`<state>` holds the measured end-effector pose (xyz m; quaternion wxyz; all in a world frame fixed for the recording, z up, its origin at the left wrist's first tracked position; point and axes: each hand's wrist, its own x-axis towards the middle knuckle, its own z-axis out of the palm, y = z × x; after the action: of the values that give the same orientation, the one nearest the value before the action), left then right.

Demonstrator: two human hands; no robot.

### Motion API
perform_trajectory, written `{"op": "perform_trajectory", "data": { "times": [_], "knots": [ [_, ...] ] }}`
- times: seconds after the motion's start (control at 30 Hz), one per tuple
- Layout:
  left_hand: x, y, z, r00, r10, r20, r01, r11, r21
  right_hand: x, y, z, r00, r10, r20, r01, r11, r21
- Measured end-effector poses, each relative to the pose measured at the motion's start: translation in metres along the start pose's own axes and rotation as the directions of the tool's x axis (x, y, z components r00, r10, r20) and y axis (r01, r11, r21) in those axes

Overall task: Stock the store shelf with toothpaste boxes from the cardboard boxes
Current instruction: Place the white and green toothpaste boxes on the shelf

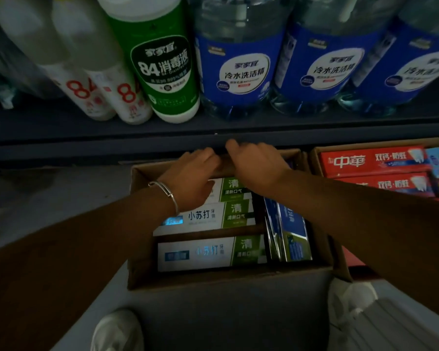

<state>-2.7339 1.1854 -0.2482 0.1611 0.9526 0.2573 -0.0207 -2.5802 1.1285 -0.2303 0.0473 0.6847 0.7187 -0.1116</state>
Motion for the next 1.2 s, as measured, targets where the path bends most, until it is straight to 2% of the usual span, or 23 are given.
{"op": "perform_trajectory", "data": {
  "times": [0.07,0.13,0.2,0.3,0.43,0.63,0.8,0.93,1.1,1.2],
  "knots": [
    [-0.007,0.003,0.008,0.999,-0.027,0.04,0.027,1.0,-0.013,-0.006,0.001,0.01,0.997,-0.075,0.019,0.075,0.997,-0.031],
    [-0.014,0.006,0.017,0.993,-0.042,0.114,0.042,0.999,0.001,-0.011,0.002,0.026,0.973,-0.149,0.178,0.162,0.985,-0.057],
    [-0.017,0.007,0.025,0.975,-0.058,0.217,0.053,0.998,0.031,-0.011,0.001,0.041,0.945,-0.131,0.299,0.149,0.988,-0.039],
    [-0.016,0.007,0.034,0.942,-0.108,0.317,0.091,0.993,0.069,-0.001,-0.003,0.053,0.956,-0.068,0.286,0.067,0.998,0.014],
    [-0.014,0.003,0.038,0.923,-0.161,0.349,0.132,0.986,0.104,0.007,-0.01,0.06,0.962,0.0,0.273,-0.009,1.0,0.03],
    [-0.018,-0.004,0.038,0.911,-0.187,0.367,0.166,0.982,0.088,0.002,-0.016,0.068,0.955,0.09,0.281,-0.07,0.994,-0.081],
    [-0.019,-0.006,0.04,0.895,-0.188,0.404,0.178,0.982,0.063,0.008,-0.019,0.064,0.947,0.123,0.297,-0.1,0.991,-0.092],
    [-0.018,-0.005,0.041,0.892,-0.169,0.418,0.168,0.985,0.039,0.009,-0.021,0.063,0.936,0.112,0.335,-0.132,0.991,0.037],
    [-0.017,-0.004,0.043,0.885,-0.171,0.434,0.18,0.983,0.019,0.013,-0.02,0.061,0.932,0.102,0.347,-0.092,0.995,-0.045],
    [-0.017,-0.002,0.039,0.881,-0.169,0.442,0.187,0.982,0.002,0.014,-0.021,0.055,0.92,0.112,0.376,-0.125,0.992,0.011]
  ]
}}
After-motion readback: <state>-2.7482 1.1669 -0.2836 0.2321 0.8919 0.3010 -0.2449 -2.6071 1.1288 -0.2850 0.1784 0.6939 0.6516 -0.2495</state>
